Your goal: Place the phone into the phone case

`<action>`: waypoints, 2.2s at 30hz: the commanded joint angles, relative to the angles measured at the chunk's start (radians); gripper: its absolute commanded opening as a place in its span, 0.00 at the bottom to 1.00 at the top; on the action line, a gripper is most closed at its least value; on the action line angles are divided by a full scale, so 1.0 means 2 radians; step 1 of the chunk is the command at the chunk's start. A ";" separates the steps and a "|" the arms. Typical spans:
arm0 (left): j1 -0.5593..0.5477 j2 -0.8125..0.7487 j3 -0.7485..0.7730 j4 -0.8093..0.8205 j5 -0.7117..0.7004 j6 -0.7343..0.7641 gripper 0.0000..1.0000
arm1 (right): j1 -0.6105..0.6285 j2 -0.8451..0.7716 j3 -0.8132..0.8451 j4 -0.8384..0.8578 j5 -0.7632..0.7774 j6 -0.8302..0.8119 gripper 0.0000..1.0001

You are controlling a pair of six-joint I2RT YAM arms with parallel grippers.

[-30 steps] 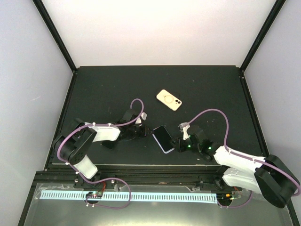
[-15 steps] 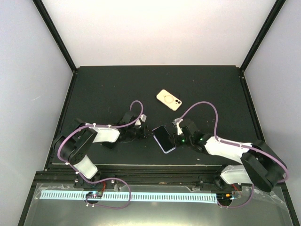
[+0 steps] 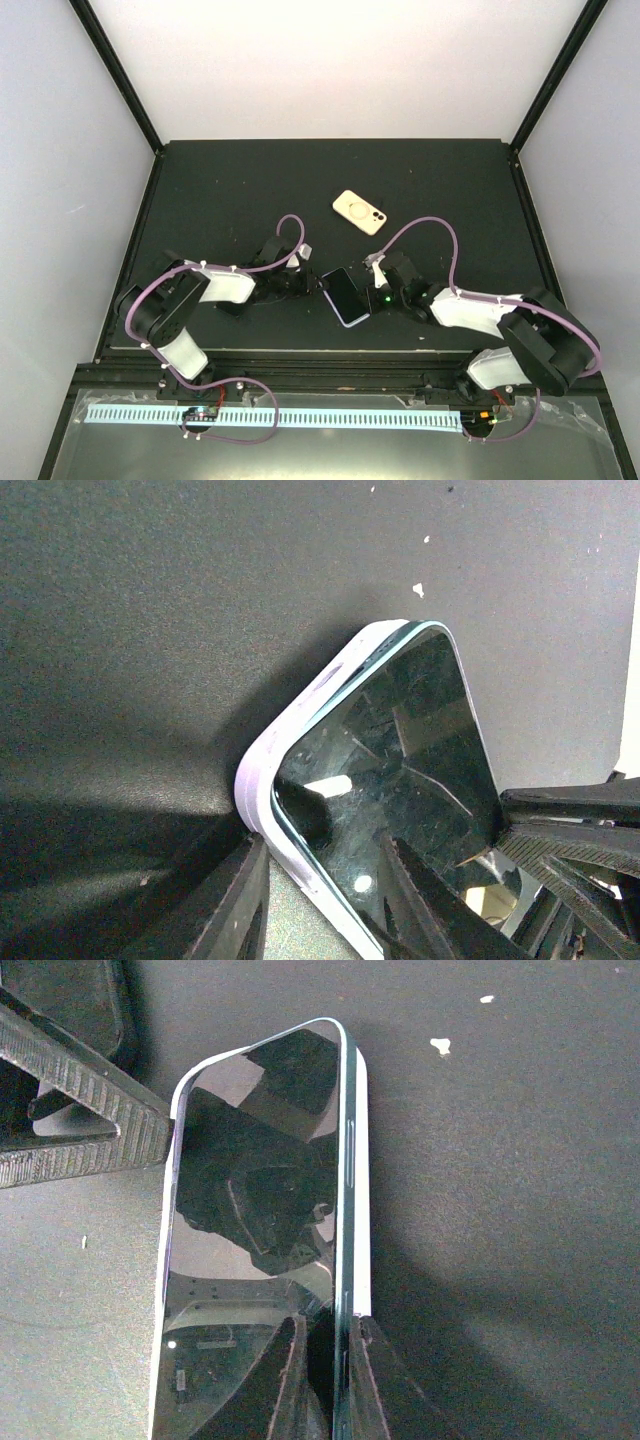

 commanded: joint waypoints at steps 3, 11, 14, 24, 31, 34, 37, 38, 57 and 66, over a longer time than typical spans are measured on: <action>-0.016 0.011 -0.004 0.021 0.015 -0.002 0.30 | 0.008 0.029 -0.020 0.100 -0.096 0.053 0.10; -0.018 -0.034 -0.018 -0.014 0.001 0.005 0.30 | 0.007 -0.008 -0.024 0.059 -0.063 0.065 0.22; -0.017 -0.049 -0.019 -0.040 -0.012 0.010 0.31 | 0.007 -0.037 -0.022 0.034 -0.028 0.064 0.31; -0.017 -0.054 -0.028 -0.039 -0.010 0.009 0.31 | 0.007 -0.010 -0.017 0.065 -0.029 0.102 0.61; -0.018 -0.047 -0.035 -0.023 -0.006 0.002 0.30 | 0.007 0.045 -0.016 0.109 -0.062 0.130 0.68; -0.019 -0.041 -0.036 -0.016 -0.004 0.000 0.29 | 0.007 0.068 -0.018 0.135 -0.078 0.144 0.68; -0.019 -0.038 -0.037 -0.013 -0.003 0.000 0.28 | 0.007 0.082 -0.021 0.167 -0.102 0.163 0.70; -0.019 -0.038 -0.039 -0.012 -0.004 0.000 0.28 | 0.007 0.083 -0.024 0.182 -0.107 0.173 0.70; -0.019 -0.074 -0.062 -0.033 -0.022 0.009 0.19 | 0.006 0.080 -0.023 0.287 -0.185 0.275 0.70; -0.019 -0.094 -0.072 -0.046 -0.033 0.006 0.20 | 0.005 0.088 -0.024 0.320 -0.208 0.305 0.70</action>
